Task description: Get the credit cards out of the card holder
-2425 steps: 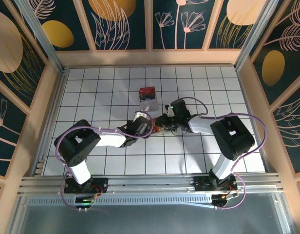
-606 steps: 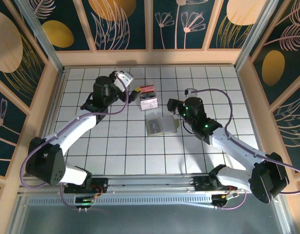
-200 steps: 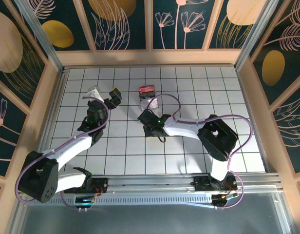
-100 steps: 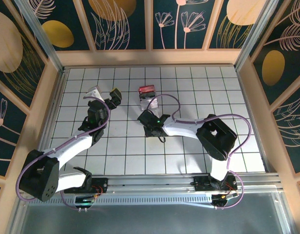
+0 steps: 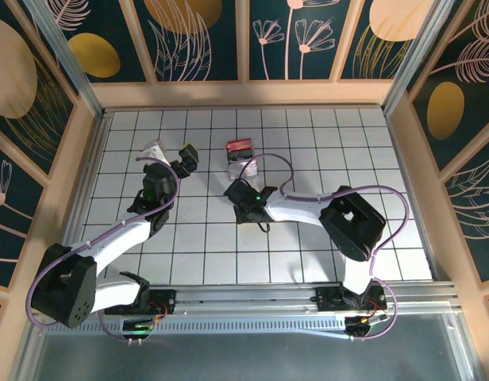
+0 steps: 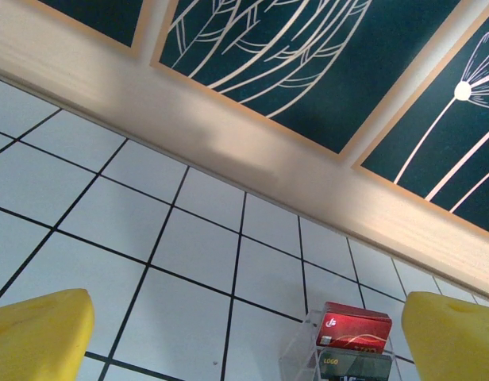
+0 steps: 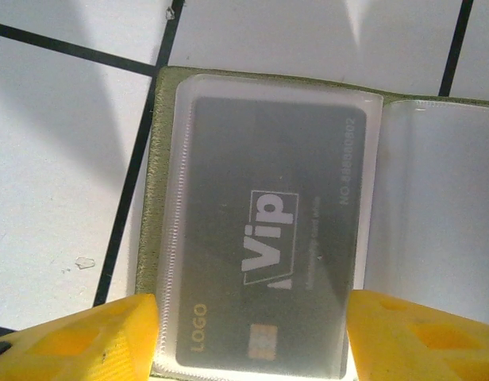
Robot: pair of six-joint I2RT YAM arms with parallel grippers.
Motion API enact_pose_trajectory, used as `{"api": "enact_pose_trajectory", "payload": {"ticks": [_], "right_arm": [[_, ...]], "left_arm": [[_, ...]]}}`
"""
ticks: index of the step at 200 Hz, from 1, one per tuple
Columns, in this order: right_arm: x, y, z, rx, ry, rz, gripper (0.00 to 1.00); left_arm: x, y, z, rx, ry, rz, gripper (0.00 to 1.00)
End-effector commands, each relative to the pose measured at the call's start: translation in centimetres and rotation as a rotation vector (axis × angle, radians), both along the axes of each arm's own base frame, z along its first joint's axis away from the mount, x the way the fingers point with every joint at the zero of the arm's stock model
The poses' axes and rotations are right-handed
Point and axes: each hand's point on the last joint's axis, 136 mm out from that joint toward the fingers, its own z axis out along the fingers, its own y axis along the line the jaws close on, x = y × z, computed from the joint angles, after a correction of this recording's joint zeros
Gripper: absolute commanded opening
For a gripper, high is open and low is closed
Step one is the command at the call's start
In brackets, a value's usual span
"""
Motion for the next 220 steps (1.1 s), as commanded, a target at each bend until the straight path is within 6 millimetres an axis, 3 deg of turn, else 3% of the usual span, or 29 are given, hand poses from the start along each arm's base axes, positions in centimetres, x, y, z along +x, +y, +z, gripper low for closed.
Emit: {"api": "enact_pose_trajectory", "payload": {"ticks": [1, 67, 153, 182, 220], "right_arm": [[-0.3, -0.3, -1.3, -0.027, 0.023, -0.016, 0.64], [-0.5, -0.3, -1.9, -0.013, 0.043, -0.016, 0.55], [0.6, 0.0, 0.3, 0.052, -0.001, -0.033, 0.32], [1.0, -0.1, 1.0, 0.057, -0.021, -0.045, 0.33], [1.5, -1.0, 1.8, 0.021, -0.06, -0.077, 0.42]], "left_arm": [[0.2, 0.3, 0.1, -0.001, 0.0, 0.012, 0.99], [0.1, 0.2, 0.1, 0.0, 0.0, 0.007, 0.99], [0.0, 0.2, 0.2, 0.006, -0.003, 0.003, 0.99], [0.0, 0.2, 0.4, 0.009, -0.006, 0.001, 0.99], [-0.1, 0.2, 0.6, 0.013, -0.014, 0.0, 0.99]]}}
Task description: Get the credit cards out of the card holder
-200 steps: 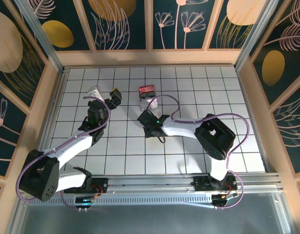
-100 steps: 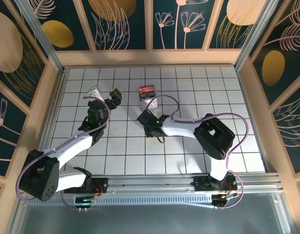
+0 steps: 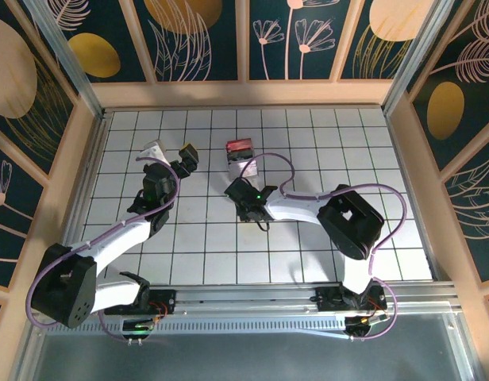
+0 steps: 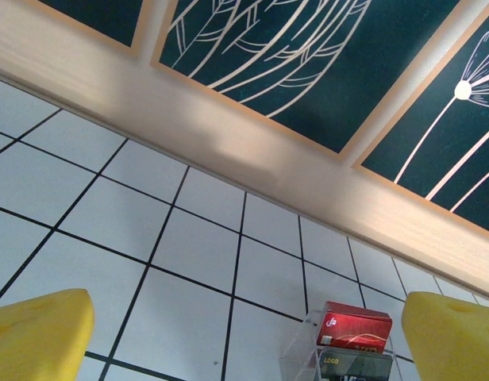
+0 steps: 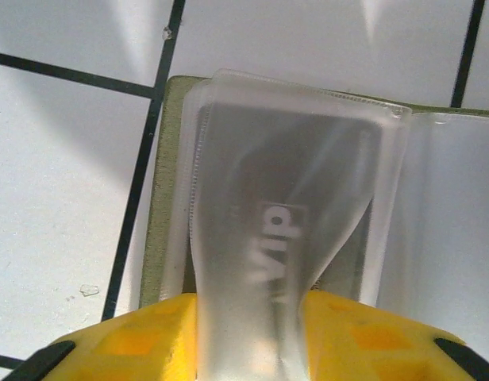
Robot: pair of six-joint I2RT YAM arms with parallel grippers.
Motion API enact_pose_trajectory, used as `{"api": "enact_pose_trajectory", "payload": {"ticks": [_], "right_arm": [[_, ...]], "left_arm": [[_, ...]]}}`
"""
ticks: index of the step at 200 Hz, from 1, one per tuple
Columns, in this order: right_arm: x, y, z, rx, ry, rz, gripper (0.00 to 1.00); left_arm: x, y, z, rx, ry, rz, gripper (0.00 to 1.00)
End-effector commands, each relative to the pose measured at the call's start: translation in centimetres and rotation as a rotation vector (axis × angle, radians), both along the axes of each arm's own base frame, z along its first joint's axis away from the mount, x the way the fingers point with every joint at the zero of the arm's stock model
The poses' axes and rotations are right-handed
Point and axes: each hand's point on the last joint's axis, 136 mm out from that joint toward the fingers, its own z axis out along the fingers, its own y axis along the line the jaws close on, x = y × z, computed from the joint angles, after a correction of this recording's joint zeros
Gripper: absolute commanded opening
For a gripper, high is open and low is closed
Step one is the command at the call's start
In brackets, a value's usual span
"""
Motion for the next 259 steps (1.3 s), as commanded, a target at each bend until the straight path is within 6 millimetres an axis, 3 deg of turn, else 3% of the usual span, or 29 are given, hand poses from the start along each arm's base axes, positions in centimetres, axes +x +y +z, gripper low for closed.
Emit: {"api": "enact_pose_trajectory", "payload": {"ticks": [1, 99, 177, 259], "right_arm": [[0.8, -1.2, 2.0, -0.019, -0.061, -0.046, 0.43], [1.8, -2.8, 3.2, -0.068, -0.108, -0.096, 0.48], [2.4, -6.1, 2.8, -0.065, -0.095, -0.176, 0.49], [3.2, -9.4, 2.6, 0.045, -0.057, -0.271, 0.49]], "left_arm": [[-0.1, 0.2, 0.6, 0.009, -0.013, 0.001, 0.99], [-0.1, 0.5, 1.4, 0.034, -0.029, 0.01, 0.99], [-0.1, 0.3, 1.4, 0.042, -0.028, -0.002, 0.99], [-0.2, -0.3, 1.5, 0.059, -0.036, -0.044, 0.99]]}}
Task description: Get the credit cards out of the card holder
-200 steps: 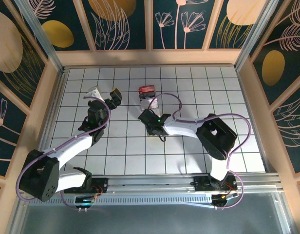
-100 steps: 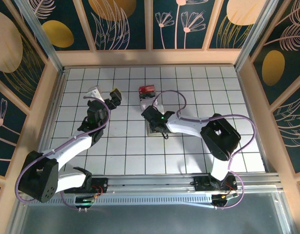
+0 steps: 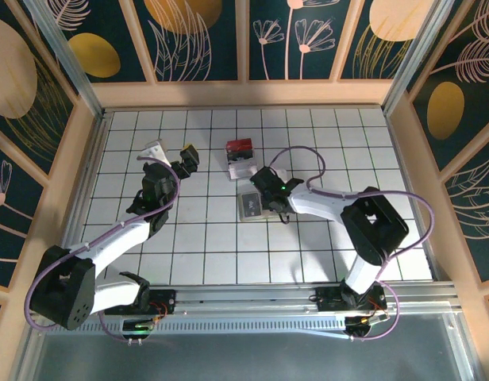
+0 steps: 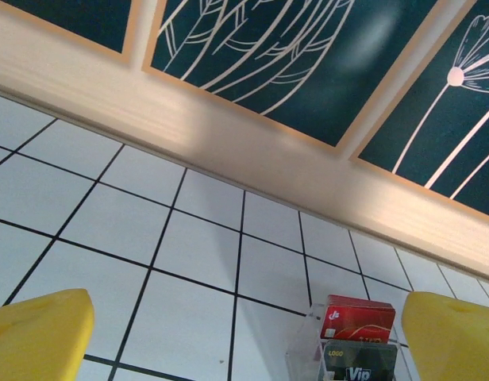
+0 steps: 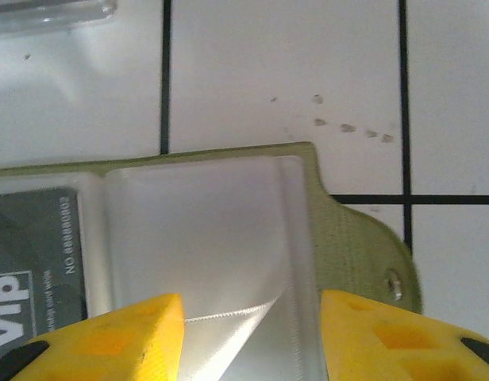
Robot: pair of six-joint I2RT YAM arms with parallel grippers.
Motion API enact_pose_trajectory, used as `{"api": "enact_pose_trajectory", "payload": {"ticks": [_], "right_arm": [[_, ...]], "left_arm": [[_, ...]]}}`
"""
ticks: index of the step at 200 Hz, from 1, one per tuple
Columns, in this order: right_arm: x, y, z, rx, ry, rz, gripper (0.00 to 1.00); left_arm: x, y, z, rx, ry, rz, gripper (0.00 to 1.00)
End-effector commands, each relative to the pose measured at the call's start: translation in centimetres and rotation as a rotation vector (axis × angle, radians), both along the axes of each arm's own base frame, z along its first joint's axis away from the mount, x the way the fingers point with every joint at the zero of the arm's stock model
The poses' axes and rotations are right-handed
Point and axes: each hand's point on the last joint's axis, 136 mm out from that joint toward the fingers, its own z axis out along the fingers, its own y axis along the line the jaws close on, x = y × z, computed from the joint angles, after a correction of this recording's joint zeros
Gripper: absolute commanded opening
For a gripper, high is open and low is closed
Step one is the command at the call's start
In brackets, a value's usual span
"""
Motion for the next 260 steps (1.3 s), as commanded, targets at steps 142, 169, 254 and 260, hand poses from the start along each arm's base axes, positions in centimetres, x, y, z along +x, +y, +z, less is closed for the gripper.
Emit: {"api": "enact_pose_trajectory", "payload": {"ticks": [142, 169, 254, 260], "right_arm": [[-0.6, -2.6, -1.9, 0.06, 0.035, -0.075, 0.48], [-0.6, -3.1, -2.3, 0.048, 0.043, -0.088, 0.48], [0.6, -4.6, -2.2, 0.063, 0.044, -0.126, 0.47], [0.8, -4.6, -2.0, 0.068, 0.038, -0.126, 0.47]], "left_arm": [[0.2, -1.5, 0.4, 0.06, 0.004, -0.096, 0.99], [0.2, -2.1, -0.1, 0.069, 0.024, -0.128, 0.99], [-2.5, -8.1, -4.5, 0.34, 0.155, -0.177, 0.99], [-2.8, -8.6, -4.9, 0.344, 0.163, -0.191, 0.99]]}}
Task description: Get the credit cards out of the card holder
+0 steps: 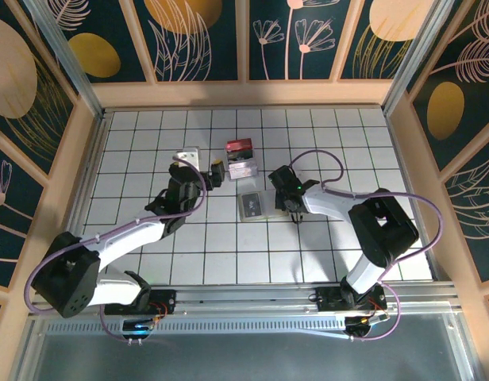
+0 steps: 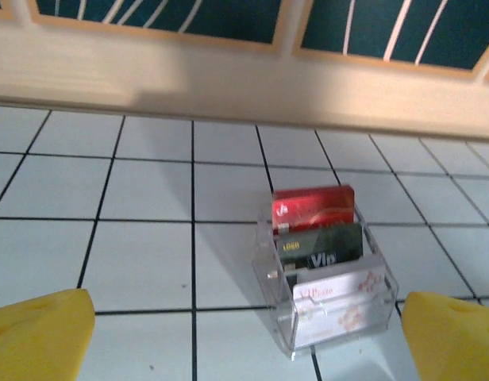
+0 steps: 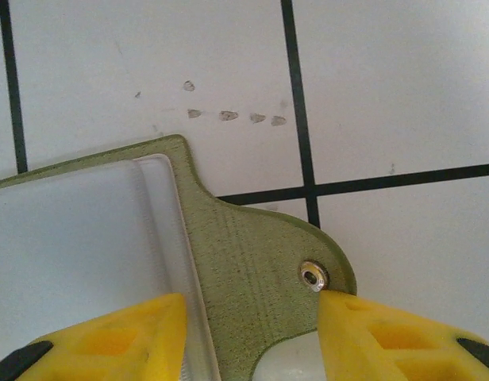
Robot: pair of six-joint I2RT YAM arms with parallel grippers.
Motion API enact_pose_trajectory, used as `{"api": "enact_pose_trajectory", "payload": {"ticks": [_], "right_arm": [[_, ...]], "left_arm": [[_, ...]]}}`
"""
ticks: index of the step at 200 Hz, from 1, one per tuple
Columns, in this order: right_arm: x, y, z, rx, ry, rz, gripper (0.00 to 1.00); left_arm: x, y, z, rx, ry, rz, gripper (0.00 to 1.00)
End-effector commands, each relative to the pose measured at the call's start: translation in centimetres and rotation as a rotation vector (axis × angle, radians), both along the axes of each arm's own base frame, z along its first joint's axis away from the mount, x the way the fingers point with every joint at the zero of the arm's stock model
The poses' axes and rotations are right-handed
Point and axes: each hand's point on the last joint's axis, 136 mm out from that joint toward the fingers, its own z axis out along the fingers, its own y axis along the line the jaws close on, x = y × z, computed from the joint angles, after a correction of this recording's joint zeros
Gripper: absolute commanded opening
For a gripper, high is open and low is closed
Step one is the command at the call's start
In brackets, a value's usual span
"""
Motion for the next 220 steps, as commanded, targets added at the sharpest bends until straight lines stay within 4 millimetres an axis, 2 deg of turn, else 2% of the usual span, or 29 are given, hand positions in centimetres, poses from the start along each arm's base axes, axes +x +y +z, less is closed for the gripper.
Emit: {"api": "enact_pose_trajectory", "payload": {"ticks": [1, 53, 106, 147, 174, 220], "right_arm": [[0.4, -0.5, -0.2, 0.002, -0.002, -0.01, 0.46], [2.1, 1.0, 4.3, 0.089, -0.089, 0.015, 0.44], [2.2, 4.4, 7.1, 0.264, -0.1, 0.086, 0.38], [1.6, 7.1, 7.5, 0.399, -0.05, 0.153, 0.34], [0.7, 9.1, 6.6, 0.489, 0.018, 0.211, 0.29], [-0.3, 9.7, 4.3, 0.522, 0.093, 0.226, 0.24]], "left_arm": [[-0.6, -0.5, -1.6, 0.086, 0.038, 0.009, 0.99], [-3.2, -4.1, -6.0, 0.124, 0.145, -0.104, 0.99], [-5.1, -5.2, -10.7, 0.203, 0.248, -0.144, 0.99], [-5.5, -5.7, -12.8, 0.219, 0.294, -0.17, 0.99], [-5.5, -5.8, -13.9, 0.224, 0.317, -0.17, 0.99], [-5.6, -5.8, -15.2, 0.217, 0.341, -0.161, 0.99]]}}
